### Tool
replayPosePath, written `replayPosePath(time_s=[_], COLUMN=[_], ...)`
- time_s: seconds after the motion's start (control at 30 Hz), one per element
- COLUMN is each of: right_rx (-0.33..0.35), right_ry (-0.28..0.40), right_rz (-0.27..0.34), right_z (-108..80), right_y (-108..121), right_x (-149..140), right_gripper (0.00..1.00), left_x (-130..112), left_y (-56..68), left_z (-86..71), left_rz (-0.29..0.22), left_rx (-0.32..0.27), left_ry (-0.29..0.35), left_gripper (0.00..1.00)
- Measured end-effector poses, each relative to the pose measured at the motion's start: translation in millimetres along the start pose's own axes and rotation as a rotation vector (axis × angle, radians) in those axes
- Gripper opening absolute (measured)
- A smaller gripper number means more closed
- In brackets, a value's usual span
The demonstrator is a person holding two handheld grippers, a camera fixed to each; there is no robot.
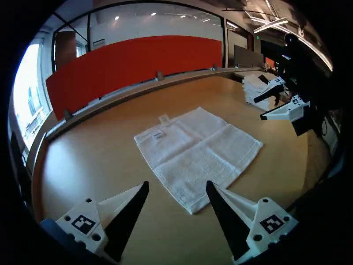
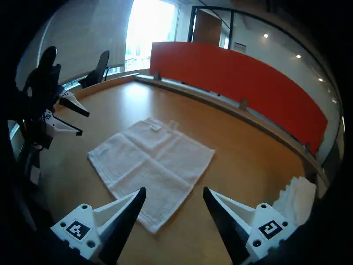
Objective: Fold towel
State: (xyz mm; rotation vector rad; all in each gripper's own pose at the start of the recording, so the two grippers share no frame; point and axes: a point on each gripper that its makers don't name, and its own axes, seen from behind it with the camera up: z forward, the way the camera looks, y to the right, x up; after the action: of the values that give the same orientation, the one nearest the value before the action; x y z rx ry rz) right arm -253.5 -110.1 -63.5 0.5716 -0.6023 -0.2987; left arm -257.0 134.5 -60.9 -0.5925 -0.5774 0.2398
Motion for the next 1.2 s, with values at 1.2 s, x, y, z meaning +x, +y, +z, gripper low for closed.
replayPosePath(time_s=[1.2], right_rx=[0.113], right_ry=[-0.208], right_rz=[-0.035], right_z=[20.4], right_y=[-24.9], right_x=[-95.7], right_gripper=[0.94], left_x=[-79.9], left_y=[33.2], left_z=[48.1], left_rz=[0.010], left_rx=[-0.112], left_ry=[-0.239], left_gripper=[0.96])
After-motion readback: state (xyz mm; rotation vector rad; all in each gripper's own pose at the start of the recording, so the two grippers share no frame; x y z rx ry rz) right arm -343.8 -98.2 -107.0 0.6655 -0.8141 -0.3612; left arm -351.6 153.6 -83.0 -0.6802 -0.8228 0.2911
